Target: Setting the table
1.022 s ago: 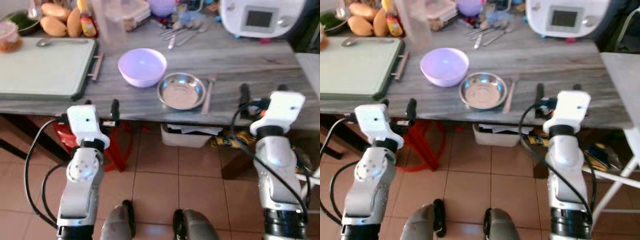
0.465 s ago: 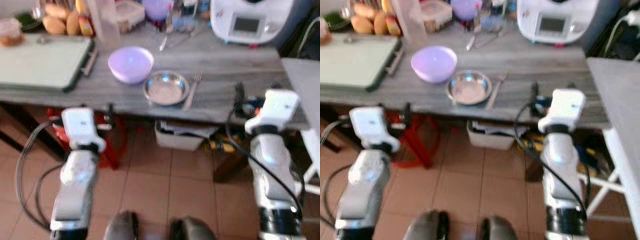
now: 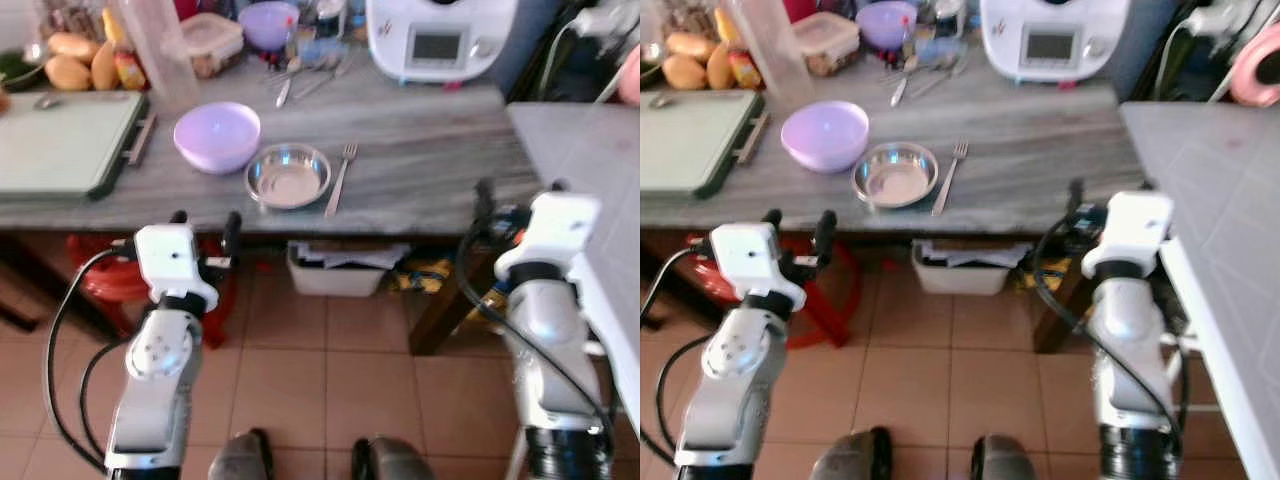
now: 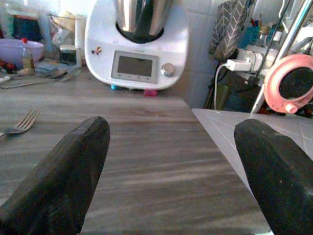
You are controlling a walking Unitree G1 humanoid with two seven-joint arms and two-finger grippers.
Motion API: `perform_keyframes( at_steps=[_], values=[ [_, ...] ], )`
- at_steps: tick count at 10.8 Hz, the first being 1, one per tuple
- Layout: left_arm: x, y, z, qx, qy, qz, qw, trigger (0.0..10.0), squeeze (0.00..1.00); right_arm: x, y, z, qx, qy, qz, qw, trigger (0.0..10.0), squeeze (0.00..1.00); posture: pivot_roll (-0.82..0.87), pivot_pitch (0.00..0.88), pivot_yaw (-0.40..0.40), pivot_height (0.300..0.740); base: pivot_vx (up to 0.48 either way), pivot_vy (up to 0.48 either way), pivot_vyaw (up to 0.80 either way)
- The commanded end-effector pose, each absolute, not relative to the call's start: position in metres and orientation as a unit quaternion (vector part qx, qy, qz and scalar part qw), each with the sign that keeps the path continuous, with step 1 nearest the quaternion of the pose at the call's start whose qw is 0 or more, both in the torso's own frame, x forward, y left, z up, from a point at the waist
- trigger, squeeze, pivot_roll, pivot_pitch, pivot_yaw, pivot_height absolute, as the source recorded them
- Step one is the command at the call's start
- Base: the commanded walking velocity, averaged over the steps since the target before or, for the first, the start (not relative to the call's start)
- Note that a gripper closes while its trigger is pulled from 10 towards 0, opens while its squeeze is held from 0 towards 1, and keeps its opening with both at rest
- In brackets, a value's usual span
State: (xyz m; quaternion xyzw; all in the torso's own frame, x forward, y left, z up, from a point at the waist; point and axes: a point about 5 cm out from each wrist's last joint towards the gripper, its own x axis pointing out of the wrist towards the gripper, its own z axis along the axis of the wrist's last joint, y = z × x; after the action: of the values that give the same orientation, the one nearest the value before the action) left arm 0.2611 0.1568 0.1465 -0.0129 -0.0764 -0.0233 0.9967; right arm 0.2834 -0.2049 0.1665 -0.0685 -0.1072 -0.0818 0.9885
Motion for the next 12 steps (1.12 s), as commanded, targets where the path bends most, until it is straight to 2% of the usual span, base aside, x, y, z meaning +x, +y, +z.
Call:
perform_keyframes(
  at_steps=[1, 6, 9, 12],
  values=[
    [0.259, 0.159, 0.15, -0.008, -0.086, -0.023, 0.996, 10.0, 0.0, 0.282, -0.206, 0.169, -0.07, -0.11, -0.086, 0.988, 10.0, 0.0, -0.05, 0.181, 0.019, 0.74, 0.409, 0.0, 0.0],
    [0.261, 0.158, 0.151, -0.011, -0.088, -0.029, 0.996, 10.0, 0.0, 0.285, -0.205, 0.17, -0.084, -0.112, -0.074, 0.987, 10.0, 0.0, -0.04, 0.179, 0.016, 0.74, 0.411, 0.0, 0.0],
    [0.259, 0.167, 0.155, -0.005, -0.096, 0.013, 0.995, 10.0, 0.0, 0.285, -0.205, 0.172, -0.087, -0.12, -0.066, 0.987, 10.0, 0.0, -0.04, 0.187, 0.017, 0.74, 0.0, 0.0, 0.0],
    [0.254, 0.192, 0.159, 0.023, -0.096, 0.068, 0.993, 10.0, 0.0, 0.295, -0.209, 0.171, -0.099, -0.1, -0.025, 0.99, 10.0, 0.0, -0.01, 0.226, 0.023, 0.74, 0.0, 0.0, 0.0]
  ],
)
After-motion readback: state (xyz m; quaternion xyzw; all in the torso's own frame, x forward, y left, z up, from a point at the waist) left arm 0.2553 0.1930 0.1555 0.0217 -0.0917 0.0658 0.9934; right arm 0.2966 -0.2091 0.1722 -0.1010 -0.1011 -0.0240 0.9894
